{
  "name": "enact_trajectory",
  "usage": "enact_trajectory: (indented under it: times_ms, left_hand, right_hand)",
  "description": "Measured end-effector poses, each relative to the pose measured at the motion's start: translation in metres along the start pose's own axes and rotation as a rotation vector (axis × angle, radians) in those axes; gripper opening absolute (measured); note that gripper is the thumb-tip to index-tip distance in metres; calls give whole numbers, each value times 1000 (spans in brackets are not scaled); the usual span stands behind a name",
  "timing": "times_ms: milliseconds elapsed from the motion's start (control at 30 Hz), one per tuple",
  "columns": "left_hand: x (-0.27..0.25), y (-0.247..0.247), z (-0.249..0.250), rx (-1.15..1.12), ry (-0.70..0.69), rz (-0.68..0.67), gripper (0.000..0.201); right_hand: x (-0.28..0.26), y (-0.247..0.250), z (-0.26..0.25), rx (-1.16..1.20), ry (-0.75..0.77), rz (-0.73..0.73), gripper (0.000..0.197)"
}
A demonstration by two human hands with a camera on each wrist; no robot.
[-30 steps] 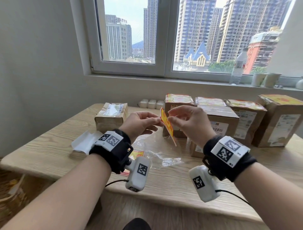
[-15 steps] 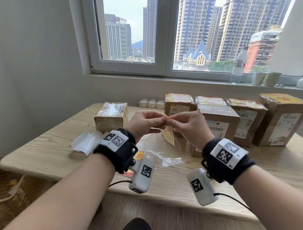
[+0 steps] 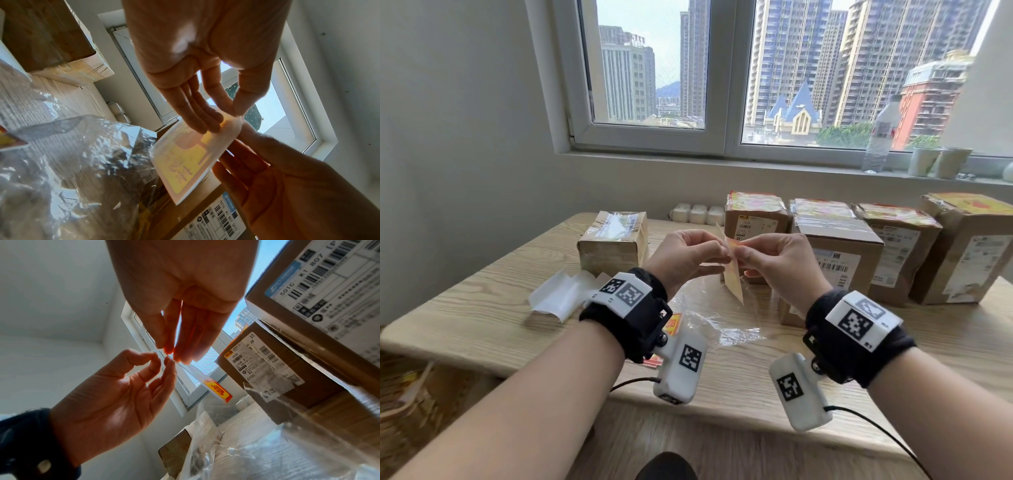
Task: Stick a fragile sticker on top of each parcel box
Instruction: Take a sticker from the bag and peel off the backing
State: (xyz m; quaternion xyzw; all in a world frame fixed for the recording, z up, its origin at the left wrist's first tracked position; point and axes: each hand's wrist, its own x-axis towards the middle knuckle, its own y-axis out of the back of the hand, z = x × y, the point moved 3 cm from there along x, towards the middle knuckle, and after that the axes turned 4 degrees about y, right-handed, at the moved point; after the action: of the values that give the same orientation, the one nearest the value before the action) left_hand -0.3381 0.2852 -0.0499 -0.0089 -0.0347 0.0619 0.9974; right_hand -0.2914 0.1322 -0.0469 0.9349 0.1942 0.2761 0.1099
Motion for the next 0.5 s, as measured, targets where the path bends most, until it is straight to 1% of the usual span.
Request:
enact_trajectory:
  times_ms: [100, 167, 300, 367, 433, 500]
  left_hand:
    - [0, -1, 1, -28, 4, 15, 13]
    - [2, 1, 0, -78, 13, 66, 16]
    - [4, 2, -3, -106, 4, 172, 8]
    - [4, 3, -3, -113, -15, 206, 12]
    - [4, 1, -1, -127, -33, 204, 17]
    - [4, 0, 1, -109, -44, 192, 21]
  right_hand:
    - [2, 1, 2, -18, 2, 27, 5]
    - [3, 1, 5, -19, -16, 41, 8]
    - [3, 0, 7, 6, -23, 35, 12]
    - [4, -1, 5, 23, -26, 24, 15]
    - [4, -4, 5, 58, -43, 18, 22]
    - [3, -6, 5, 118, -55, 14, 33]
